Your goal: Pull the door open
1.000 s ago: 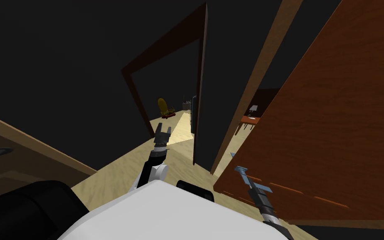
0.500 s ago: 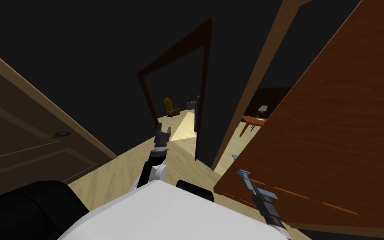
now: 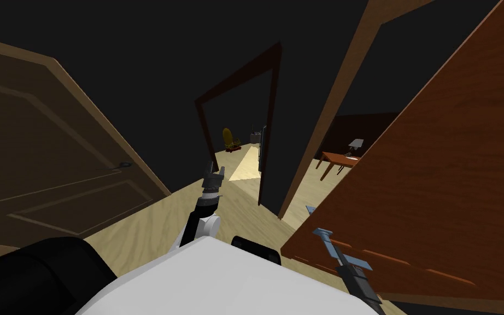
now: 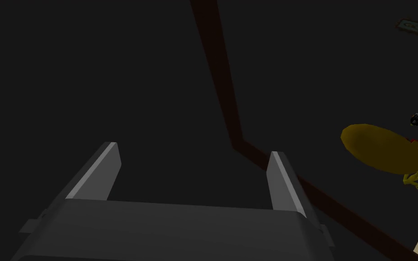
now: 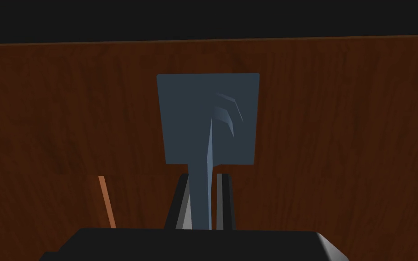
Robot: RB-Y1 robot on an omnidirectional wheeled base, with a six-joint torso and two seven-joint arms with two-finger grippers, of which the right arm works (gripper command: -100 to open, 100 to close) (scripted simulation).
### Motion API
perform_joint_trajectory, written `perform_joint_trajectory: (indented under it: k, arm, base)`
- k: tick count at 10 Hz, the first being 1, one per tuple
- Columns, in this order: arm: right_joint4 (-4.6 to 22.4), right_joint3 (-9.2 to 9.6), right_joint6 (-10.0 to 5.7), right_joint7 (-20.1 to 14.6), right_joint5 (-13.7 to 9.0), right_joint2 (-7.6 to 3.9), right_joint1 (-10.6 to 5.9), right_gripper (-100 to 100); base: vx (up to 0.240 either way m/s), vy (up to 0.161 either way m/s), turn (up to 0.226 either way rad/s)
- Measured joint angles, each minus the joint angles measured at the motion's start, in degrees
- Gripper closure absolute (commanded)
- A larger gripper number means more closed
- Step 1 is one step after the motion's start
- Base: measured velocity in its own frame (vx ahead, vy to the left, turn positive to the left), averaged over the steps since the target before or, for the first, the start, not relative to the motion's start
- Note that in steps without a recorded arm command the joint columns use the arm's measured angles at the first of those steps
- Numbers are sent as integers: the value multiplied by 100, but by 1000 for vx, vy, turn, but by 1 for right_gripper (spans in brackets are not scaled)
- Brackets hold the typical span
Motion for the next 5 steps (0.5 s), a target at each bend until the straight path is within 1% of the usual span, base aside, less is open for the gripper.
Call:
perform_joint_trajectory:
  k: [1,2,4,5]
  arm:
    - [20,14,-15,-5,6,7,9,100]
    - [55,27,-27,-13,4,2,5,100]
    - [99,51,-88,-35,0,-13,-28,100]
    - [156,65,-135,-49,0,-16,-50,100]
  base:
    - [-141,-49,154]
    - [-207,-80,218]
    - [-221,-61,147]
    - [-277,-79,163]
